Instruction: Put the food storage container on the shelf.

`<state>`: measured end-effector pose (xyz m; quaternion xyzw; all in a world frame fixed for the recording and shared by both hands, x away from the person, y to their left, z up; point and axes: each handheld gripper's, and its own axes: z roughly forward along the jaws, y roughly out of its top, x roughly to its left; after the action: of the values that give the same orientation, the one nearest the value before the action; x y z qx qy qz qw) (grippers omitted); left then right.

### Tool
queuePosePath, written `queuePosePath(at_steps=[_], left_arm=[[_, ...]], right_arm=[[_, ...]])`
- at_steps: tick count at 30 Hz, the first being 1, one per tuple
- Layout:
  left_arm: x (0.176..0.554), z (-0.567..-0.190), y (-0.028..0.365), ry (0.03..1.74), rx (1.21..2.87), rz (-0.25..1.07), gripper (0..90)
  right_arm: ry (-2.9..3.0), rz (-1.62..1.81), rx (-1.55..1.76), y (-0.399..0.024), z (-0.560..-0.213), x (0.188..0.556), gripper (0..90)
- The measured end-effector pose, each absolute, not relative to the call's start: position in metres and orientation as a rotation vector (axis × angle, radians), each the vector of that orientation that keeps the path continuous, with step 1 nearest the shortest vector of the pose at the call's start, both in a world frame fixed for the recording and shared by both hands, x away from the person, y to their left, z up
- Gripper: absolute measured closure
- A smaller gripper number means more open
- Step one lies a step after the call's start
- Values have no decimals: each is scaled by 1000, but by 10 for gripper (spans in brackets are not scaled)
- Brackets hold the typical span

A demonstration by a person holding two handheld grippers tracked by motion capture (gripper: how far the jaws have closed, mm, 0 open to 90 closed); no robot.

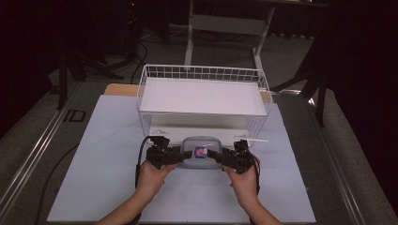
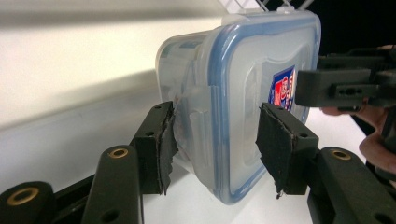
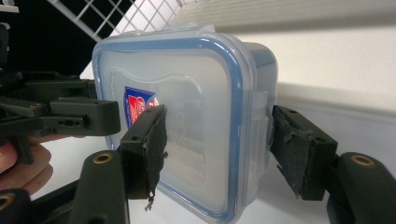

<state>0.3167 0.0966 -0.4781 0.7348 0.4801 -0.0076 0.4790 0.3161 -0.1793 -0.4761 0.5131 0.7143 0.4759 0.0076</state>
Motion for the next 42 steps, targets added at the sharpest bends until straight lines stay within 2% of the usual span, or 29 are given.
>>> queuePosePath(at_steps=[20,42], left_arm=[[364,-501,97,1225,1749,27,467],[376,-517,97,1187,1721,76,415]], right_arm=[[2195,1478,1647,-170,-498,368,370],[2202,1471,1705,-169,-504,393,362]])
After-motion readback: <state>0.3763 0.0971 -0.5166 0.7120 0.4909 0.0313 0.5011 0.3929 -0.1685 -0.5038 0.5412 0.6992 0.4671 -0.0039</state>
